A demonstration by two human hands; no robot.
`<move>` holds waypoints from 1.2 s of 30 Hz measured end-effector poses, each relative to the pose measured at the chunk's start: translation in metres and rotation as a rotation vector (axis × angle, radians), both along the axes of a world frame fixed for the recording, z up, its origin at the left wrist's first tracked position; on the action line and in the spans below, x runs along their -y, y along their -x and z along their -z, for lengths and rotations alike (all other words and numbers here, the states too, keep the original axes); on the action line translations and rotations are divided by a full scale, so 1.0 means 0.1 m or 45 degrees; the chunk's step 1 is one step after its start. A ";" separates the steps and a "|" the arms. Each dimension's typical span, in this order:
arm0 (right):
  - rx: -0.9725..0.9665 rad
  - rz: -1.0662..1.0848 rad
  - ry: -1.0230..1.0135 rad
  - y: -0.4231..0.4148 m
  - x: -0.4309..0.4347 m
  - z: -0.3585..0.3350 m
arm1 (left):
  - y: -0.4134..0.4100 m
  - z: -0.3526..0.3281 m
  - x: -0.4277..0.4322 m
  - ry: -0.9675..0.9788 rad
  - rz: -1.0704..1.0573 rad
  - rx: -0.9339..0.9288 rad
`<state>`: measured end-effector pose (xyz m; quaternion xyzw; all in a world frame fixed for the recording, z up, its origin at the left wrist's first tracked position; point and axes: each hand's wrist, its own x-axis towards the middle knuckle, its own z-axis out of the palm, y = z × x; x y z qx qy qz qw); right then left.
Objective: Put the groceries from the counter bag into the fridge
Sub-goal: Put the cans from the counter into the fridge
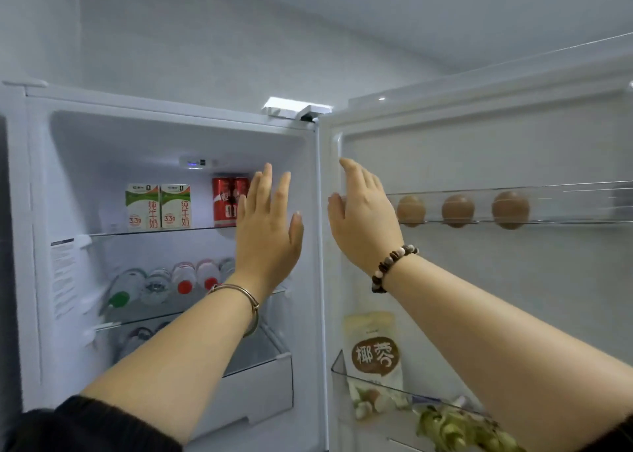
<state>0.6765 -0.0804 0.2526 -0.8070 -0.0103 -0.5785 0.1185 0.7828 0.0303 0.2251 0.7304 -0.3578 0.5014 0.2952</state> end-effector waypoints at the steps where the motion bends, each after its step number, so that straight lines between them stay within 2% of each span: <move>1: 0.001 0.051 0.017 0.17 0.07 0.01 | 0.13 0.01 0.08 -0.004 0.048 -0.004; 8: -0.022 0.433 0.013 1.44 0.76 0.10 | 1.24 0.00 0.94 -0.106 0.402 0.091; 12: -0.043 0.676 -0.038 2.34 1.21 0.18 | 2.05 0.01 1.53 -0.178 0.587 0.190; 16: -0.080 0.954 -0.114 3.43 1.61 0.36 | 3.04 0.14 2.10 -0.268 0.767 0.184; 25: -0.180 1.619 -0.301 6.25 2.03 1.24 | 5.68 1.07 3.09 -0.516 1.228 0.042; 32: -0.319 2.057 -0.602 7.97 1.85 2.10 | 7.47 1.88 3.41 -0.768 1.595 0.074; 36: -0.380 2.301 -0.743 8.72 1.65 2.50 | 8.34 2.24 3.53 -0.872 1.824 0.207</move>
